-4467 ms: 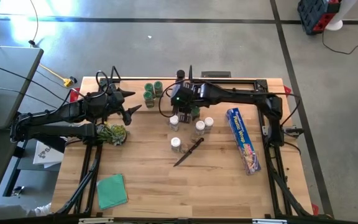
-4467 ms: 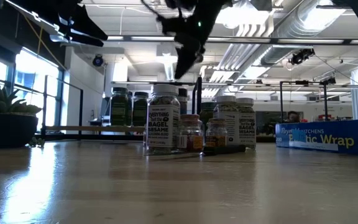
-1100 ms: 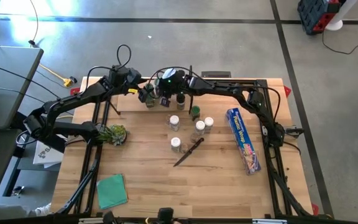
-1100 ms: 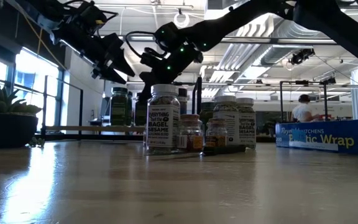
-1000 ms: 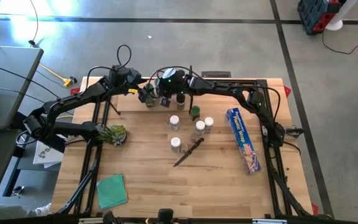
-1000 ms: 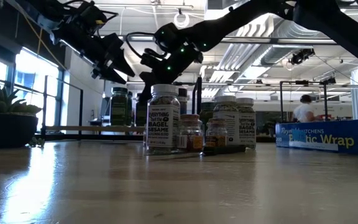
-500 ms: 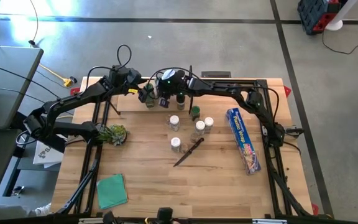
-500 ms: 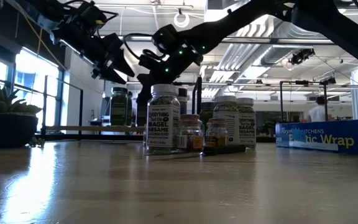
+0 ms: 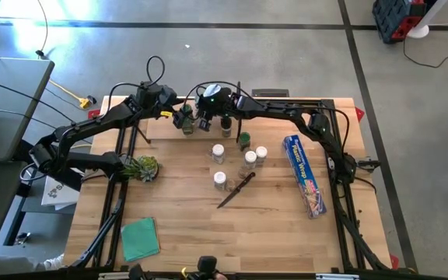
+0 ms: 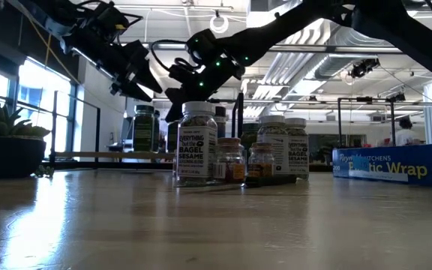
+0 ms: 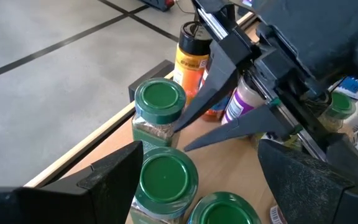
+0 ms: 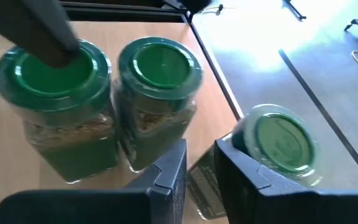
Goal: Shelf spices
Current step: Adjust the black and green lid seasoning bottles on the shelf
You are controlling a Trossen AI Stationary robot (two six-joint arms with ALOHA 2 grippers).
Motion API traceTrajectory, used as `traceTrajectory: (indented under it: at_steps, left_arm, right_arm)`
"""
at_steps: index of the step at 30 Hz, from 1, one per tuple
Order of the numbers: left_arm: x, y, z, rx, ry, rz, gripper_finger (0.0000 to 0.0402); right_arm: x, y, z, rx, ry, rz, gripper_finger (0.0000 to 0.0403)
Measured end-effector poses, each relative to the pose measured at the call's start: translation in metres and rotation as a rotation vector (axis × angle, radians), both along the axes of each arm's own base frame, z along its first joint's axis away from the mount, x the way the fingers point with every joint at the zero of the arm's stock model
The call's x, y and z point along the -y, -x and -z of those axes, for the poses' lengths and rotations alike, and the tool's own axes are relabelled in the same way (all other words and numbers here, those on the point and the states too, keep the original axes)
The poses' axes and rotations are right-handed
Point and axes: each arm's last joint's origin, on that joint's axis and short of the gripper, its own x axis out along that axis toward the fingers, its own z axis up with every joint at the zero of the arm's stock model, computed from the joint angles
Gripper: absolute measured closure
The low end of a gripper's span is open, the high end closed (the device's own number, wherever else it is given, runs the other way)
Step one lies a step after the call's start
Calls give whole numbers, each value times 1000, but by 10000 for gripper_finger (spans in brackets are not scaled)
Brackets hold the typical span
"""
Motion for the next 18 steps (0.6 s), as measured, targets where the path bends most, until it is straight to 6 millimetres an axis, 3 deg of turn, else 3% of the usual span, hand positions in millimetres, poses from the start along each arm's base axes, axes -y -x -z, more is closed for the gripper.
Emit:
traceTrajectory:
  at_steps: [4, 10, 18]
  left_arm:
    - [1, 1, 2, -19, 8, 3, 88]
    - [3, 7, -3, -18, -3, -8, 88]
    - [20, 24, -26, 41, -59, -5, 88]
  right_arm:
    - [-6, 0, -9, 25, -16, -14, 327]
    - [-5, 8, -62, 40, 51, 3, 327]
    - [27, 27, -57, -89, 42, 126, 327]
